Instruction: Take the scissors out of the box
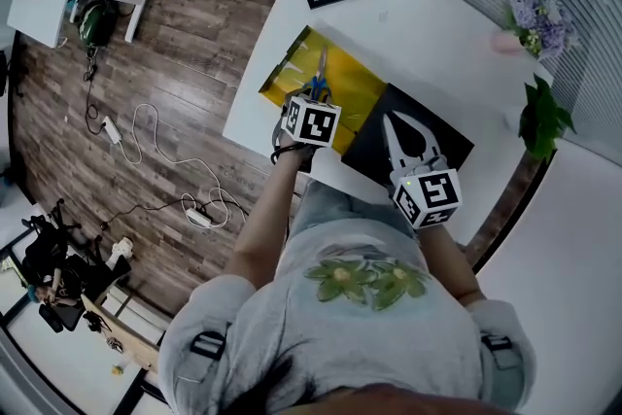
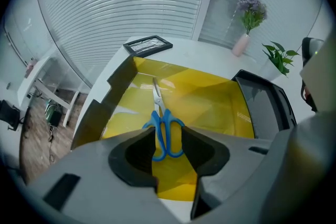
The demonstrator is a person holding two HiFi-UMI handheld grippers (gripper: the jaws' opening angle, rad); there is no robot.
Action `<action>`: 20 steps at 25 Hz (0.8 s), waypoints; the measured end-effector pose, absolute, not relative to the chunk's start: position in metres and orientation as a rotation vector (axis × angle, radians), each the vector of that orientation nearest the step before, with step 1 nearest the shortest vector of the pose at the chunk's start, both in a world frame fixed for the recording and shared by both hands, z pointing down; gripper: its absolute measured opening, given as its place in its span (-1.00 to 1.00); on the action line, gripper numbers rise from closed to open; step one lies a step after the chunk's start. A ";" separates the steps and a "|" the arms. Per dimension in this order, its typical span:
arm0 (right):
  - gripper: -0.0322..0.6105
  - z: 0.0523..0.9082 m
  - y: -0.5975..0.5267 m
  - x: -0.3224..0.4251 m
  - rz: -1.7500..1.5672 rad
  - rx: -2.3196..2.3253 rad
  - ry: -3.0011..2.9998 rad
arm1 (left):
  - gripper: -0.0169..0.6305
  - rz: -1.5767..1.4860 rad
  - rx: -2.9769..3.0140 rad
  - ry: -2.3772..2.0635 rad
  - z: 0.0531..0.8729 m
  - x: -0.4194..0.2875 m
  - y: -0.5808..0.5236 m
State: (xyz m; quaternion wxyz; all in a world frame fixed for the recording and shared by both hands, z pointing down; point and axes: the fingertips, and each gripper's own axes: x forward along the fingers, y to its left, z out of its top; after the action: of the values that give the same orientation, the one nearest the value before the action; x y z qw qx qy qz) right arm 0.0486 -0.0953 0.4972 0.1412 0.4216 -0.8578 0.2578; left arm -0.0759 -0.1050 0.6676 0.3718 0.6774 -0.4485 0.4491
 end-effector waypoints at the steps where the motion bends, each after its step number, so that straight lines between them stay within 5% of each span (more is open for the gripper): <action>1: -0.88 0.498 -0.096 0.049 0.748 1.217 -2.476 | -0.51 1.158 1.735 -1.142 0.668 -0.075 -0.106; 20: -0.88 0.505 -0.102 0.059 0.744 1.228 -2.479 | -0.51 1.270 1.663 -1.117 0.685 -0.077 -0.109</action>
State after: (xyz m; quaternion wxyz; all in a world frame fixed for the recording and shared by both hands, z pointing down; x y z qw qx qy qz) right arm 0.0588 -0.1022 0.5048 0.1380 0.4245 -0.8571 0.2572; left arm -0.0767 -0.1094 0.6853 0.3756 0.6498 -0.4366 0.4961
